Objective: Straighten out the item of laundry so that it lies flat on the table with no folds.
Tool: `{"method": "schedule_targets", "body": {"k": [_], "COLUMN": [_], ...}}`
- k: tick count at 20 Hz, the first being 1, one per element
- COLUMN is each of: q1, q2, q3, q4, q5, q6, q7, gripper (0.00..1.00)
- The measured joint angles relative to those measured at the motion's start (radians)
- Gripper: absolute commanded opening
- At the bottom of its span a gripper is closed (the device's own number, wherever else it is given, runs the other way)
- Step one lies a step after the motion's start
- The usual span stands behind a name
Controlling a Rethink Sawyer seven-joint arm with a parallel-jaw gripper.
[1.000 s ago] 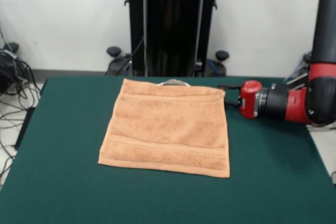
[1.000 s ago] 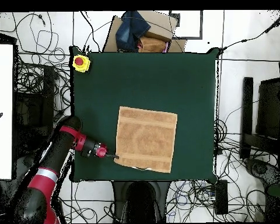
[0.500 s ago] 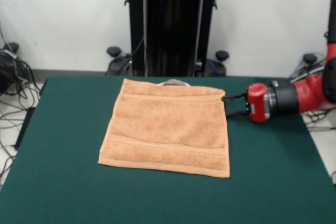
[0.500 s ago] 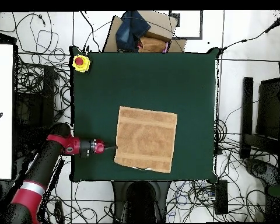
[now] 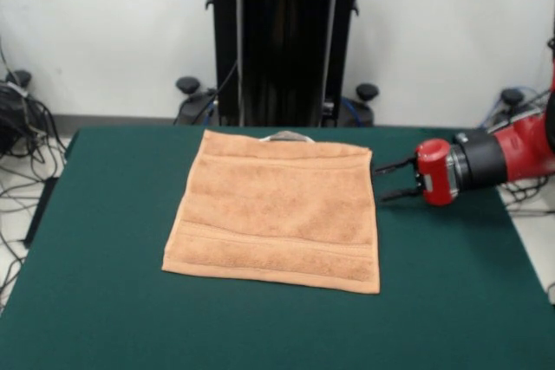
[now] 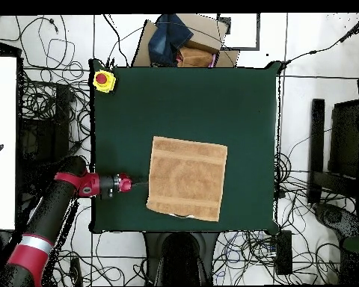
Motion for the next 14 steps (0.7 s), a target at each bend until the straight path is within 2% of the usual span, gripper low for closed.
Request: {"method": "schedule_targets", "body": {"k": [14], "q1": [0.001], "q2": [-0.006], "q3": [0.001], "q4": [0.034], "q5": [0.0], "q6": [0.0], "q7": [0.0], "gripper": [1.0]}}
